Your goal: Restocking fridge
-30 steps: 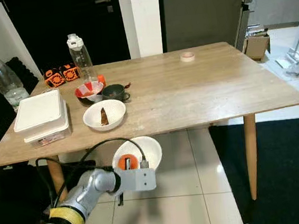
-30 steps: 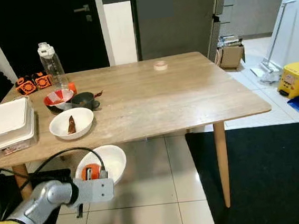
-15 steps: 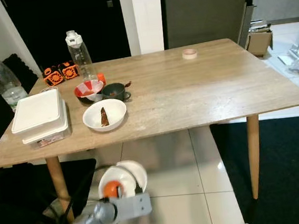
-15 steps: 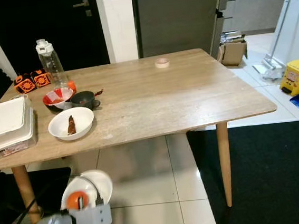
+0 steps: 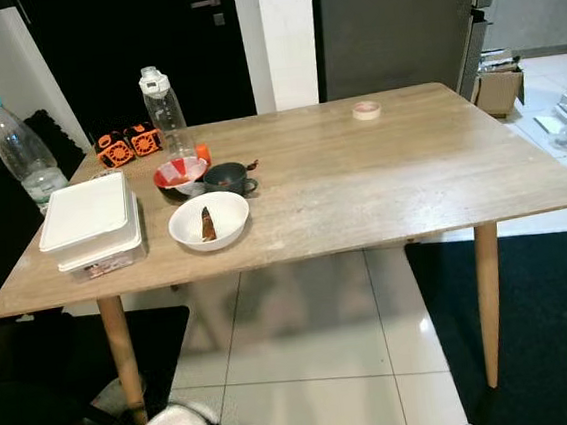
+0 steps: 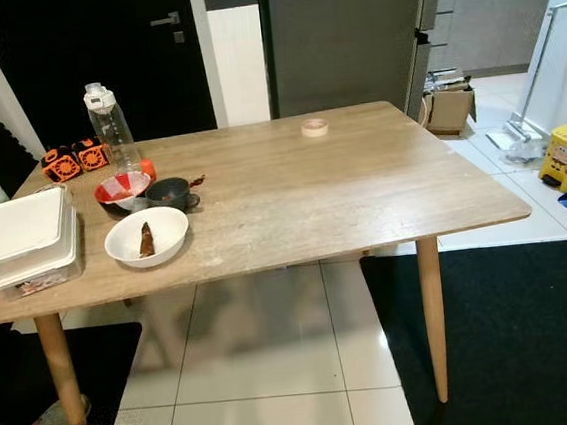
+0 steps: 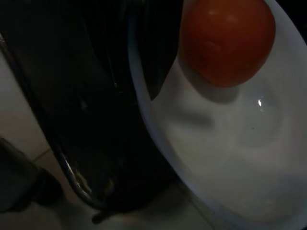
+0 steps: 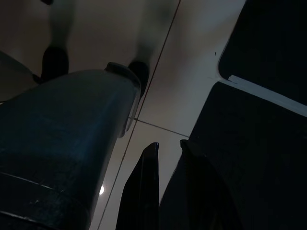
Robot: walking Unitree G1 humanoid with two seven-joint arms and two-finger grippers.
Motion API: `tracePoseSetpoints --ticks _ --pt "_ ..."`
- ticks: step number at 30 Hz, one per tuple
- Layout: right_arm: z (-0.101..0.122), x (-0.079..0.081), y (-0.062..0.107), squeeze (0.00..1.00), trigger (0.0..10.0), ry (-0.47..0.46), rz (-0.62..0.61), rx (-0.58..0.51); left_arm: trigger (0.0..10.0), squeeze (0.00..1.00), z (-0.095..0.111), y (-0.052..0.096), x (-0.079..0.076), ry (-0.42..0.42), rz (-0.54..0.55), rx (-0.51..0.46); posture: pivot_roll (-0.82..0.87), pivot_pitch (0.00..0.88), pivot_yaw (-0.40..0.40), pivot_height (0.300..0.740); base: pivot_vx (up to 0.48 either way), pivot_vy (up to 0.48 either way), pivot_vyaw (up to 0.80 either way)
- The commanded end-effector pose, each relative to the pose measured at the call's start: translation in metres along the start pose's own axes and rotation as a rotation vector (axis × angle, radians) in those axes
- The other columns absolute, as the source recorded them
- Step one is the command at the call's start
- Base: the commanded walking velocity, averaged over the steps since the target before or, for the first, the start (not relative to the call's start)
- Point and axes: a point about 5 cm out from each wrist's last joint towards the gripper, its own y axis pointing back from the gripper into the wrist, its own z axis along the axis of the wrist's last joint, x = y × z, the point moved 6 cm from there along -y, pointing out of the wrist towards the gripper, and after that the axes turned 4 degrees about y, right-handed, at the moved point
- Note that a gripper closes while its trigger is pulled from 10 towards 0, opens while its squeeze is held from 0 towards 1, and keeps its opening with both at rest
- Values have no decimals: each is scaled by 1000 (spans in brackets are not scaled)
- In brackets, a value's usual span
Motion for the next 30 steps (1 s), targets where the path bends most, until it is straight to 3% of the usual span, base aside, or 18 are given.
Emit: tracePoseSetpoints --ticks 1,3,9,16,25,30 --pt "0 0 0 0 10000 24 -7 3 10000 0 -20 1 -6 51 9 63 -79 0 58 740 0 0 0" --pt "0 -1 0 0 10000 26 -14 3 10000 0 -38 2 -12 142 20 109 -79 0 58 740 0 0 0" --pt "-1 -2 0 0 10000 25 -22 6 10000 0 -59 6 -14 283 57 160 -81 0 55 740 0 0 0" --pt "-1 -5 0 0 10000 33 -37 12 10000 0 -59 6 -10 395 115 144 -80 0 57 740 0 0 0" --pt "-3 -8 0 0 10000 62 -65 19 10000 0 -56 8 8 415 220 128 -79 0 64 740 0 0 0" --pt "-9 -12 1 0 10000 66 -76 36 10000 0 -59 8 3 407 212 142 -74 0 54 740 0 0 0"
